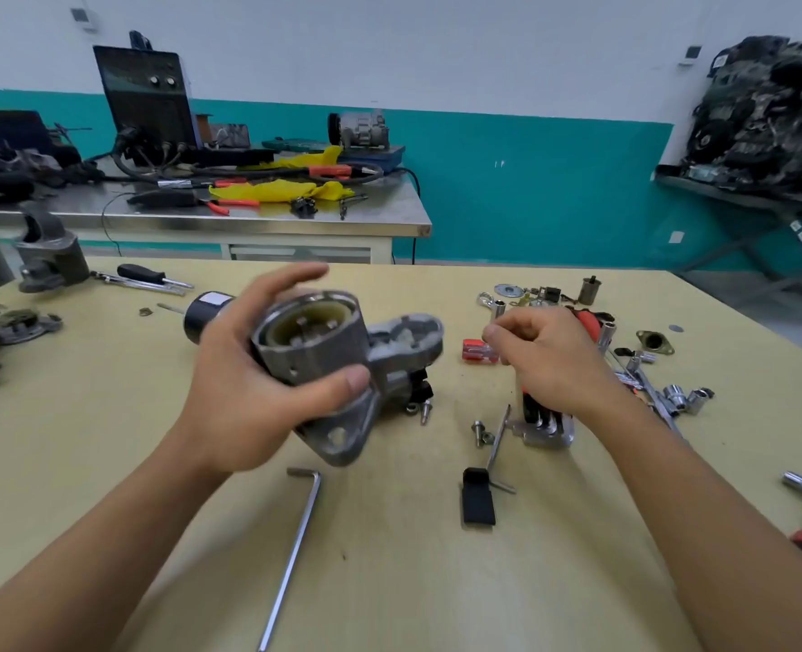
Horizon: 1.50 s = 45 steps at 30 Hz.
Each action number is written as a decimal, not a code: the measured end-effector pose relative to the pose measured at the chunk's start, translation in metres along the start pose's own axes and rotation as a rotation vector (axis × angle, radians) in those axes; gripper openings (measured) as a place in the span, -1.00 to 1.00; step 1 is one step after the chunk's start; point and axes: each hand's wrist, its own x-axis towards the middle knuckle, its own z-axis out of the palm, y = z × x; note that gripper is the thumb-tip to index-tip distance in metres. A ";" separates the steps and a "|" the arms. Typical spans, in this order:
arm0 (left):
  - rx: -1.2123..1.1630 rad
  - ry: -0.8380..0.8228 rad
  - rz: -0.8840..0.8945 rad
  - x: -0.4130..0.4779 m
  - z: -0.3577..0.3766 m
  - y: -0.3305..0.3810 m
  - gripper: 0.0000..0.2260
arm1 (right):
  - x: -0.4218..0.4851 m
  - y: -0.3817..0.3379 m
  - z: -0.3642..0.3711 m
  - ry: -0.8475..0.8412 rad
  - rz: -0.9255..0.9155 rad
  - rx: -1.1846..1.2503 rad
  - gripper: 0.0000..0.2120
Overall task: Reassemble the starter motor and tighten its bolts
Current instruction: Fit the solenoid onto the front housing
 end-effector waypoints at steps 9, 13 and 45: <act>-0.087 0.147 -0.082 0.008 -0.024 -0.005 -0.23 | -0.003 0.003 0.014 -0.180 -0.012 -0.131 -0.85; -0.061 0.086 -0.098 0.004 -0.014 -0.005 -0.19 | -0.006 0.000 0.024 -0.224 -0.040 -0.150 -0.89; 0.034 -0.102 -0.010 -0.013 0.022 -0.001 -0.27 | -0.032 -0.071 0.005 -0.070 0.031 0.771 -0.78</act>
